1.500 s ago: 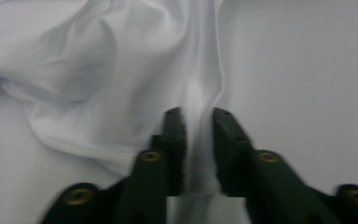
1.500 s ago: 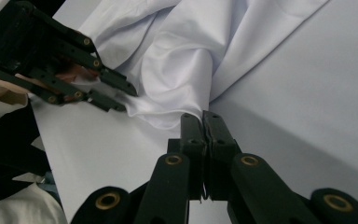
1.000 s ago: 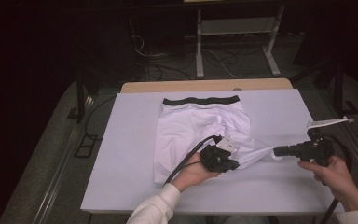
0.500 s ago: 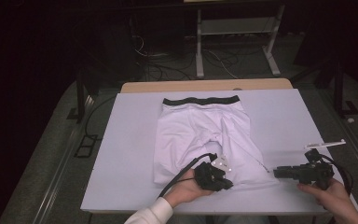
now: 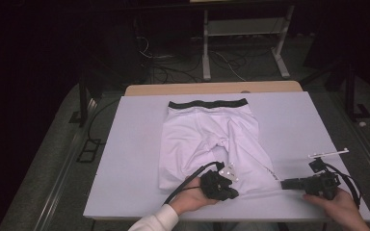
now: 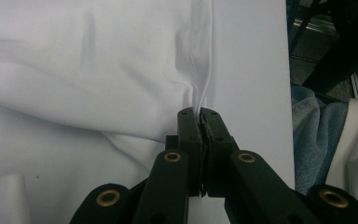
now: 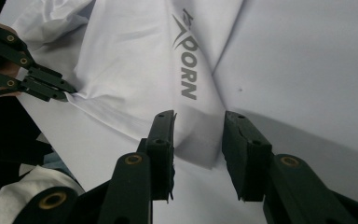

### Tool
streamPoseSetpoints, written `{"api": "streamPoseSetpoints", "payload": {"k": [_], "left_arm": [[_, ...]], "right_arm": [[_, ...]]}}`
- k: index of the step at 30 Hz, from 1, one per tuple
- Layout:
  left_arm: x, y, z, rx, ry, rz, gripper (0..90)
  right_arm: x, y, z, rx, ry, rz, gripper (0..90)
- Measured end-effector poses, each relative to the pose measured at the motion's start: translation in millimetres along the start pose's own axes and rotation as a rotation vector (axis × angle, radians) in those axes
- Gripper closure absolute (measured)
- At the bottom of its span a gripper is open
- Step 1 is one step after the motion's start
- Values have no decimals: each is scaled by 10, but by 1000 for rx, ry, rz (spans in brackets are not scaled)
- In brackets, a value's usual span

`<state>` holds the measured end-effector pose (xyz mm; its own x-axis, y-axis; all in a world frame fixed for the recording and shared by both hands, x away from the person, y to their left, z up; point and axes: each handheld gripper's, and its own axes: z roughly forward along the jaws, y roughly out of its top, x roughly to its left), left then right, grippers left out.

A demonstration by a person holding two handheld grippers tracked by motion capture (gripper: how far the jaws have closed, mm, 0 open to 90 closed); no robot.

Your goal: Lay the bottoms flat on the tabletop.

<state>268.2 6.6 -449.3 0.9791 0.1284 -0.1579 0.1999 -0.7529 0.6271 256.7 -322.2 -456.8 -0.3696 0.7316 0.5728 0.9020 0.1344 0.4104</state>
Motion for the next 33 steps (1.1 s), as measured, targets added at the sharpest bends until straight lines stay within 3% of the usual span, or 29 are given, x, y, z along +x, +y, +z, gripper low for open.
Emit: {"api": "streamPoseSetpoints", "payload": {"k": [7,10,15,21,27,33], "left_arm": [[-7,3,12,-9,2,-4,873],[-13,32,24,-13,1,2,873],[-95,162,54,-38,-21,23,873],[-194,230,112,-31,-46,47,873],[-243,273,83,-39,-73,46,873],[-319,308,102,-14,-93,66,872]], "right_arm": [[23,39,78,41,-4,-22,847],[-3,50,42,44,1,-26,856],[-54,44,-177,-31,27,-22,858],[-95,-23,-320,-49,45,-13,858],[-54,-76,-396,-37,40,-36,858],[-59,-141,-387,-3,28,-35,858]]}}
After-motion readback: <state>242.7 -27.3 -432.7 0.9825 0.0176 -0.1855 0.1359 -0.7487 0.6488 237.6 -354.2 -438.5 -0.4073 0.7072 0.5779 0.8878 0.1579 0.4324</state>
